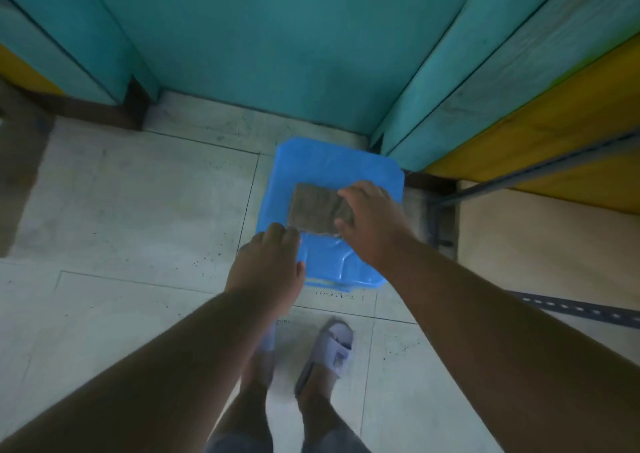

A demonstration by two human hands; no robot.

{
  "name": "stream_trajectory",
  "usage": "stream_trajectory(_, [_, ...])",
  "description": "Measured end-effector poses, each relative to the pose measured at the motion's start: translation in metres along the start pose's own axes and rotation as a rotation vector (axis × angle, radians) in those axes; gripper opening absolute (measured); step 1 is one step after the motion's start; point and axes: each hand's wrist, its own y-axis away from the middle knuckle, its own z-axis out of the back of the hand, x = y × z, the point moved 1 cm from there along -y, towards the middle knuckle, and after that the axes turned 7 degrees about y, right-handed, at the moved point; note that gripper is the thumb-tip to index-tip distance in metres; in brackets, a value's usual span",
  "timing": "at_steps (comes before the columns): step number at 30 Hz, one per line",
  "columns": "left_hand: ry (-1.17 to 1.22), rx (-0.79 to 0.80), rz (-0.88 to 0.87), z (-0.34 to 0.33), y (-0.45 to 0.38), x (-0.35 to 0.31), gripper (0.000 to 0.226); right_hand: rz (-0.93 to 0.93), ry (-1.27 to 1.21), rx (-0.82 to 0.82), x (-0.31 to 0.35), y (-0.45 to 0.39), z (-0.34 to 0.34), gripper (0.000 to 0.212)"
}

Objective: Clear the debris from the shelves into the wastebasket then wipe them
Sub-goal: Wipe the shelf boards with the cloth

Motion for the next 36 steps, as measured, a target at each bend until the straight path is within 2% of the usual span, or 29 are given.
stream_trajectory(4, [0.103,-0.054,0.031,-0.03,-0.03,0.011,0.041,-0.035,0.1,0.059,-0.014,-0.029,-0.041,0.067])
stream_trajectory(8, [0.294,-0.087,0.172,-0.049,-0.043,0.015,0.048,-0.011,0.229,0.002,-0.016,-0.04,-0.06,0.075])
stream_trajectory(11, [0.447,-0.133,0.247,-0.053,-0.057,0.011,0.045,-0.016,0.26,-0.026,-0.018,-0.051,-0.06,0.06])
stream_trajectory(13, [0.604,-0.164,0.352,-0.049,-0.068,0.009,0.051,0.019,0.263,-0.032,-0.02,-0.053,-0.059,0.052])
stream_trajectory(15, [0.75,-0.149,0.482,-0.043,-0.077,0.008,0.06,0.058,0.185,-0.018,-0.023,-0.048,-0.056,0.045])
stream_trajectory(16, [0.757,-0.108,0.49,-0.038,-0.079,0.007,0.051,0.061,0.099,0.009,-0.025,-0.042,-0.054,0.043])
stream_trajectory(18, [0.725,-0.046,0.436,-0.027,-0.076,0.004,0.022,0.045,-0.116,0.061,-0.027,-0.027,-0.045,0.046])
stream_trajectory(19, [0.726,-0.039,0.404,-0.017,-0.071,0.0,0.018,0.036,-0.196,0.063,-0.027,-0.017,-0.035,0.047])
stream_trajectory(23, [0.858,-0.037,0.323,0.044,-0.025,-0.047,0.025,-0.036,-0.336,-0.035,-0.026,0.041,0.043,0.05])
stream_trajectory(27, [1.08,0.006,0.254,0.109,0.037,-0.117,0.019,-0.103,-0.374,-0.174,-0.015,0.127,0.147,0.037])
stream_trajectory(30, [1.106,0.006,0.108,0.152,0.078,-0.175,0.033,-0.207,-0.434,-0.302,-0.01,0.2,0.214,0.033])
stream_trajectory(33, [1.056,0.035,-0.069,0.178,0.114,-0.227,0.033,-0.342,-0.465,-0.461,-0.011,0.269,0.259,0.031])
stream_trajectory(36, [0.987,0.15,-0.234,0.192,0.145,-0.277,0.032,-0.512,-0.483,-0.632,-0.014,0.336,0.286,0.033])
